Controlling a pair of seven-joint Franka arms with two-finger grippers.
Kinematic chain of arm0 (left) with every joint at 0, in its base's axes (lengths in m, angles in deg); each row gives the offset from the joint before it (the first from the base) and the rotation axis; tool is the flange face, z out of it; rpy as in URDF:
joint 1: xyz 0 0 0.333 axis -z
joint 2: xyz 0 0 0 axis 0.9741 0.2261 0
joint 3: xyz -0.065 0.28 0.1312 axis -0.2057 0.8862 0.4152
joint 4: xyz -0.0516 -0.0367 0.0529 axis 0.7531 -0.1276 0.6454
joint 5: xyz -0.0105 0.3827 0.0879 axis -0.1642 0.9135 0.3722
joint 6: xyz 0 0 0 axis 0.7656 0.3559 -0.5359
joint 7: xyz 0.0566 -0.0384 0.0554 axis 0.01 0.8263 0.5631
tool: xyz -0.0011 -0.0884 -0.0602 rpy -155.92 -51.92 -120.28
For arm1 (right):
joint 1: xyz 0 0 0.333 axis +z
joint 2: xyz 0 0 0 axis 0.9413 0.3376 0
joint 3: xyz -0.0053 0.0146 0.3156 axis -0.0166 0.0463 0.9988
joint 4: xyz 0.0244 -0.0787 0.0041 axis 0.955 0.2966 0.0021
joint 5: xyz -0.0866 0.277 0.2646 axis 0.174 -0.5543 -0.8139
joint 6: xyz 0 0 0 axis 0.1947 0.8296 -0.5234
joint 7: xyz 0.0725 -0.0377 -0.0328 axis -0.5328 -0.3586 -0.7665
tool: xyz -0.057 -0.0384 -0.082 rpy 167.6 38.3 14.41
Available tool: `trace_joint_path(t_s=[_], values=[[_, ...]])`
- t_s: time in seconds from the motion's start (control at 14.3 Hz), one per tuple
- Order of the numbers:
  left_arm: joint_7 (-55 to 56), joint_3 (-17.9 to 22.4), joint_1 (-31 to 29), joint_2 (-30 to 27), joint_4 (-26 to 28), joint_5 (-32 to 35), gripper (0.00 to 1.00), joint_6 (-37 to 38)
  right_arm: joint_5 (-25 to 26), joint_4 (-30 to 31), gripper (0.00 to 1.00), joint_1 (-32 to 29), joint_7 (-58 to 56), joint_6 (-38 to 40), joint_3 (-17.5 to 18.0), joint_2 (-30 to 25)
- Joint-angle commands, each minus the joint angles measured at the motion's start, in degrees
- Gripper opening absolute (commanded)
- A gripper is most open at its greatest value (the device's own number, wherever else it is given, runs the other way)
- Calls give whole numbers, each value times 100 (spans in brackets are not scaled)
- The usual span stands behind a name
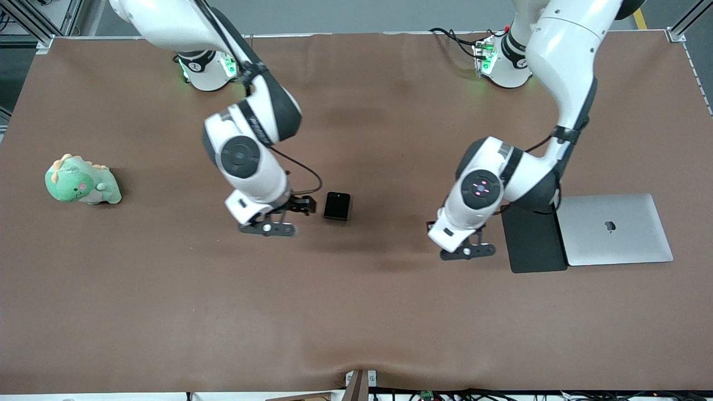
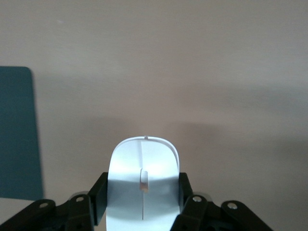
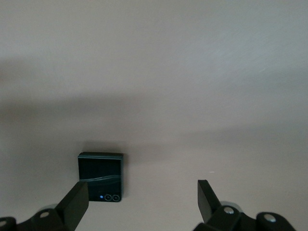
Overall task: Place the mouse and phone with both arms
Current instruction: 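Carry the mouse to the pad while the right gripper reaches the phone, then release the mouse on the pad while the right gripper grasps the phone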
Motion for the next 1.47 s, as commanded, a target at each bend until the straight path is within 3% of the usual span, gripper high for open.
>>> trace_joint_path(t_s=[0.0, 0.28, 0.56, 0.77, 1.4], values=[[-310, -76, -384, -382, 481, 144, 47, -34, 47, -308, 100, 224, 101, -24, -63, 413], [-994, -76, -973, -444, 762, 144, 47, -70, 47, -370, 100, 419, 119, -560, -80, 756], [-1461, -76, -1544, -480, 1035, 144, 46, -148, 47, -370, 100, 532, 839, -1139, -80, 1134], [-2102, -68, -1984, -445, 1360, 144, 46, -683, 38, -335, 100, 612, 988, -1273, -80, 1267], [-2402, -15, -2283, -40, 1537, 196, 47, -1449, 21, -238, 100, 832, 1261, -1466, -80, 1442]])
